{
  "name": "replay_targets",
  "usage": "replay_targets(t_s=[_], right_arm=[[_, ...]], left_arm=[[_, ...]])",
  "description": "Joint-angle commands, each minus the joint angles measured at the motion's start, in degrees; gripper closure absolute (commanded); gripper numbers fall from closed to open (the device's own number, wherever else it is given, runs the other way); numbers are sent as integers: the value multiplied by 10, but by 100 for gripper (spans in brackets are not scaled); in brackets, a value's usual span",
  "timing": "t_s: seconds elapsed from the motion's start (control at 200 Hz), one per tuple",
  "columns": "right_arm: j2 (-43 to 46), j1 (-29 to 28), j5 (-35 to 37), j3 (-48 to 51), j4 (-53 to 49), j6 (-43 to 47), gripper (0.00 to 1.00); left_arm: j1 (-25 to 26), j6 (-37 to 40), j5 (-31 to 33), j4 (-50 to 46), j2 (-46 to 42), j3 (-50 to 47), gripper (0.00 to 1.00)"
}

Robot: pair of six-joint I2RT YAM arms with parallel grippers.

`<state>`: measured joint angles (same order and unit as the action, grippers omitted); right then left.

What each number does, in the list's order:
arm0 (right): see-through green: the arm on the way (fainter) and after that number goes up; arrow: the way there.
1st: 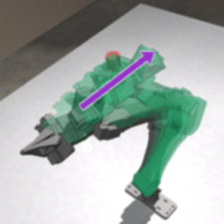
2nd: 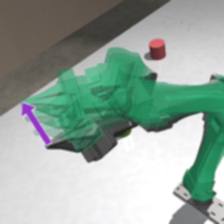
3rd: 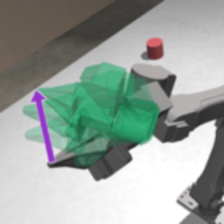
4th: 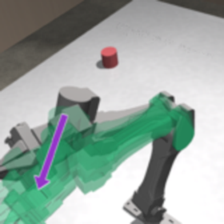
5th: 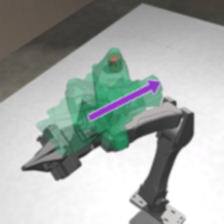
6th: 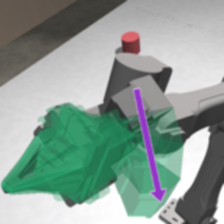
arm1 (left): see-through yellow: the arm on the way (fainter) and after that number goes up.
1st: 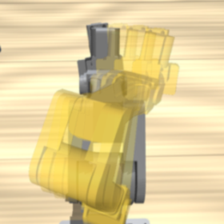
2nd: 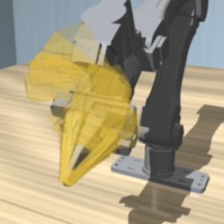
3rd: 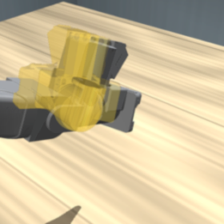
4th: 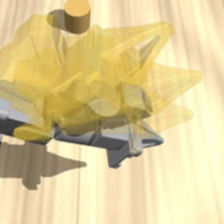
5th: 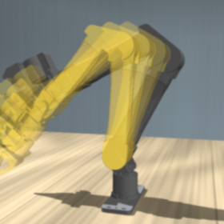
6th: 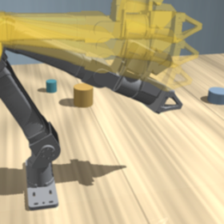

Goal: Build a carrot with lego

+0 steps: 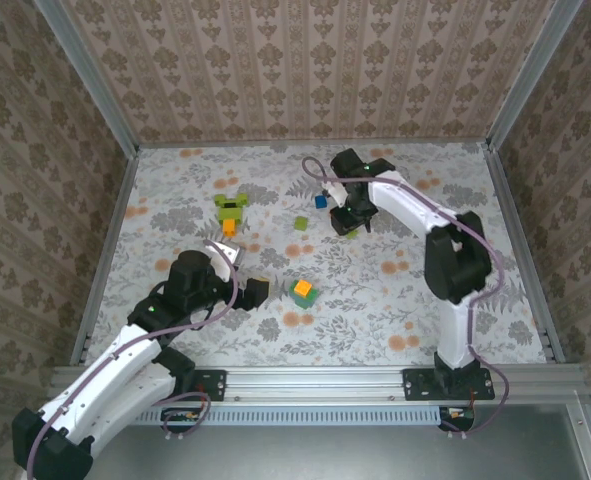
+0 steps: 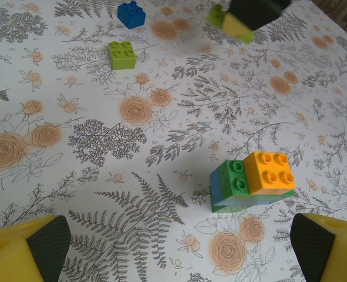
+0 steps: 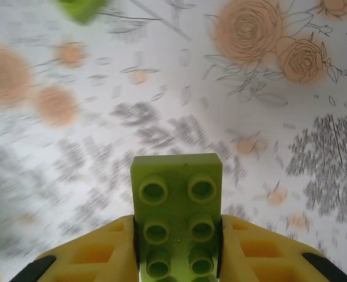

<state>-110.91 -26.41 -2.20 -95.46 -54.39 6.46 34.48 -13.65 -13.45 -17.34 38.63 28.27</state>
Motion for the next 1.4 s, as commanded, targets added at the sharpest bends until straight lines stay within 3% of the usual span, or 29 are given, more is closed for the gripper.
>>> replay_targets(t_s=[0.0,0.17,0.32,0.65,1.395], right_arm=[[78,-46,-6,43,-15,-36,67],[147,-133,1,79,-43,-35,67],[185,-174,-7,90,-61,-32,67],[155,-226,-3,86,-56,-35,67],[69,-250,-16,60,-28,-25,67]], left_arm=[[5,7,-2,2,-4,19,0],[6,8,6,-5,-10,20,0],[6,6,26,-13,-14,20,0],[6,6,56,-28,-4,25,0],[6,7,58,-29,5,27,0]])
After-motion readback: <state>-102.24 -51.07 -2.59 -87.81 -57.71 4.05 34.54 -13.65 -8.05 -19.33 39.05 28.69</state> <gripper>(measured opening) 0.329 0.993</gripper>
